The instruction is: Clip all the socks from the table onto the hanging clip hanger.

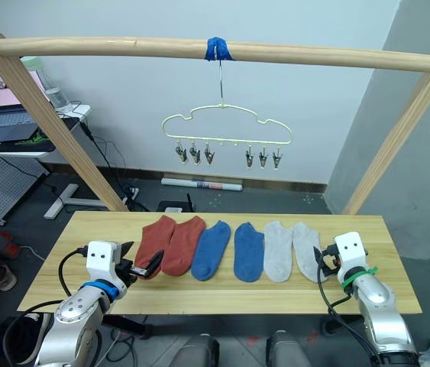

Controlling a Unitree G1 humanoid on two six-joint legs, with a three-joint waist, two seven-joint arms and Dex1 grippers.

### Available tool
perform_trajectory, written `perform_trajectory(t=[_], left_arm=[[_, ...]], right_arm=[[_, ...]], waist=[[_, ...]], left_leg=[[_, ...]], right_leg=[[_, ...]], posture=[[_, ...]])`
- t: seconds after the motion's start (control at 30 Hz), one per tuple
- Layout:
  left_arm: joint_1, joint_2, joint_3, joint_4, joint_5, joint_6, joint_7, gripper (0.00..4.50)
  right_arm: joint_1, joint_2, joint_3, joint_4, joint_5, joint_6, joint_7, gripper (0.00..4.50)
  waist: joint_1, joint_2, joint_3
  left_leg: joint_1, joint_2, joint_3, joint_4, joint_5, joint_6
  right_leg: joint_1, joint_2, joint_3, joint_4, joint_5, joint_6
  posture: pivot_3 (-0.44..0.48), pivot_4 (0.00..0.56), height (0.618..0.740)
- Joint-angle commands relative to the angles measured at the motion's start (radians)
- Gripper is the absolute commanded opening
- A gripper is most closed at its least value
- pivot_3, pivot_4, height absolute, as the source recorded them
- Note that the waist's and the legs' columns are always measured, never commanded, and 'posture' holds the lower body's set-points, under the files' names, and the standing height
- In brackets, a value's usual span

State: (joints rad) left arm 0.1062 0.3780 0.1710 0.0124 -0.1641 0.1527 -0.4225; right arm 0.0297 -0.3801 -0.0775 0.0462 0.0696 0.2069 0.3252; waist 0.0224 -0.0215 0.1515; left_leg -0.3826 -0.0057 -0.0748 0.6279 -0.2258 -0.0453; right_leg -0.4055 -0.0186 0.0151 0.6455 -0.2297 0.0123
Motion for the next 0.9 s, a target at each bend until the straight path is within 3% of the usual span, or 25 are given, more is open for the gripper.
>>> perform_trajectory(t=[0.03, 0.13, 0.3, 0.37, 0.53, 0.7, 0.9], left_arm=[[-0.010, 0.006, 0.027, -0.006, 0.013, 0.002, 0.042, 4.50], [-0.017, 0.026, 0.013, -0.011, 0.032, 0.012, 0.041, 4.50], [-0.006, 0.048, 0.042, -0.095, -0.081, 0.020, -0.067, 4.50], [-0.007, 0.054, 0.052, -0.138, -0.126, 0.039, -0.096, 4.50], [0.003, 0.116, 0.018, -0.301, -0.250, 0.143, -0.229, 4.50], [-0.047, 0.148, -0.004, -0.329, -0.282, 0.199, -0.268, 4.50], [-0.186, 0.153, -0.050, -0.349, -0.310, 0.258, -0.291, 4.50]], right_arm=[[0.000, -0.004, -0.027, -0.027, 0.002, -0.011, -0.012, 4.48], [0.007, -0.017, -0.036, -0.048, 0.002, 0.000, -0.008, 4.48], [0.000, -0.034, -0.035, -0.108, 0.011, 0.047, 0.013, 4.48], [0.000, -0.048, -0.032, -0.149, 0.020, 0.081, 0.034, 4.48], [-0.033, -0.107, -0.030, -0.325, 0.109, 0.249, 0.136, 4.48], [-0.106, -0.130, -0.053, -0.368, 0.177, 0.345, 0.169, 4.48], [-0.163, -0.194, -0.056, -0.342, 0.199, 0.354, 0.219, 4.48]], waist=[[0.000, 0.000, 0.000], [0.000, 0.000, 0.000], [-0.001, 0.000, 0.001], [-0.001, 0.000, 0.004], [-0.008, 0.003, 0.042], [-0.017, 0.003, 0.068], [-0.022, 0.002, 0.091]], left_leg=[[0.000, 0.000, 0.000, 0.000, 0.000, 0.000], [0.000, 0.000, 0.000, 0.000, 0.000, 0.000], [0.000, 0.000, 0.000, 0.000, 0.000, 0.000], [0.000, 0.001, 0.000, 0.000, 0.000, 0.000], [-0.001, 0.008, 0.001, 0.001, 0.000, 0.000], [-0.003, 0.008, 0.001, 0.001, 0.000, 0.000], [-0.018, 0.007, 0.000, 0.001, 0.000, 0.001]], right_leg=[[0.000, 0.000, 0.000, 0.000, 0.000, 0.000], [0.000, 0.000, 0.000, 0.000, 0.000, 0.000], [0.000, 0.000, 0.000, 0.000, 0.000, 0.000], [0.000, 0.000, 0.000, 0.000, 0.000, 0.000], [0.000, -0.002, 0.001, 0.000, 0.000, -0.001], [-0.002, -0.001, 0.001, 0.000, 0.000, -0.001], [-0.015, 0.000, -0.001, 0.001, 0.003, 0.007]], posture=[[0.074, 0.091, 0.740], [0.078, 0.101, 0.740], [0.080, 0.115, 0.740], [0.075, 0.165, 0.740], [0.063, 0.218, 0.740], [0.045, 0.245, 0.740], [0.013, 0.279, 0.740]])
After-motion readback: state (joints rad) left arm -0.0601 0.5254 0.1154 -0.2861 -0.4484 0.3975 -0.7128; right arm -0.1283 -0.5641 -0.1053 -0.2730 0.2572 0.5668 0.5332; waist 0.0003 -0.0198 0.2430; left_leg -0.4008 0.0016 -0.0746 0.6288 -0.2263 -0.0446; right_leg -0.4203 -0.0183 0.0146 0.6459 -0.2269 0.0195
